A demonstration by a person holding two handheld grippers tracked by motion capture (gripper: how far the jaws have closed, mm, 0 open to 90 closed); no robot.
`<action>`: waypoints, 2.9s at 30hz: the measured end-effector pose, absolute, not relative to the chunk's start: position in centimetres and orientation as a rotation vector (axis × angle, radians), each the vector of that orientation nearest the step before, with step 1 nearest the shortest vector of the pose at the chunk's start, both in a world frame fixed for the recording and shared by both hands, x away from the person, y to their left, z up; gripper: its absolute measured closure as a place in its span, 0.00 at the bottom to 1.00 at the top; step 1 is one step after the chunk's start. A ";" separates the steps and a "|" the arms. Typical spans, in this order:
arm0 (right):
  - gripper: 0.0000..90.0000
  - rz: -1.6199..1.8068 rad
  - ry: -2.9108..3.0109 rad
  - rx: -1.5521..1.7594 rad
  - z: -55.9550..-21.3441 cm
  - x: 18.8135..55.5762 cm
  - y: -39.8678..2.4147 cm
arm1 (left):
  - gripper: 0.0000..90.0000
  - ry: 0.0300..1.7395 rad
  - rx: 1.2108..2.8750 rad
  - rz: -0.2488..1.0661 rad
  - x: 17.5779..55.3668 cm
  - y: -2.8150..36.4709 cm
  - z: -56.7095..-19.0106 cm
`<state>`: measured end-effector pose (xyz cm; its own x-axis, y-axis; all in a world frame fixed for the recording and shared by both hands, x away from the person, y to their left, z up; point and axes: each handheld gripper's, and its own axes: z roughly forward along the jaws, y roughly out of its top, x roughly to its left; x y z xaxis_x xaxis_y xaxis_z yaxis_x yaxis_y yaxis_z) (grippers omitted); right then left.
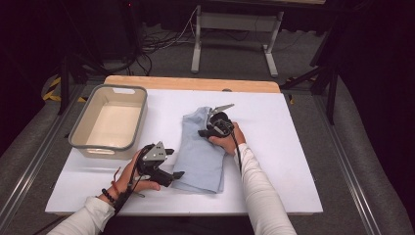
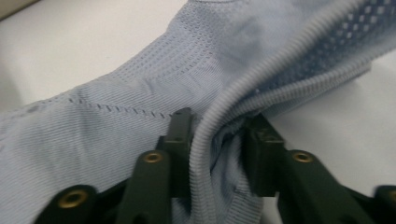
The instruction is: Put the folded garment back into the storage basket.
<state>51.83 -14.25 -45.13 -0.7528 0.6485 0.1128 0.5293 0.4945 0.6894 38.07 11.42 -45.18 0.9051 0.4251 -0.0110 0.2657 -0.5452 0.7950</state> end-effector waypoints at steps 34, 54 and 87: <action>0.46 1.151 2.372 0.924 -41.9 44.6 -17.8 | 0.13 0.523 2.268 0.213 37.7 9.6 -46.5; 0.19 1.178 2.472 1.030 -45.6 42.9 -19.2 | 0.21 0.532 2.258 0.181 37.2 9.7 -46.7; 0.83 1.401 2.589 0.978 -44.8 42.3 -18.9 | 0.81 0.472 2.228 0.025 37.2 9.5 -46.3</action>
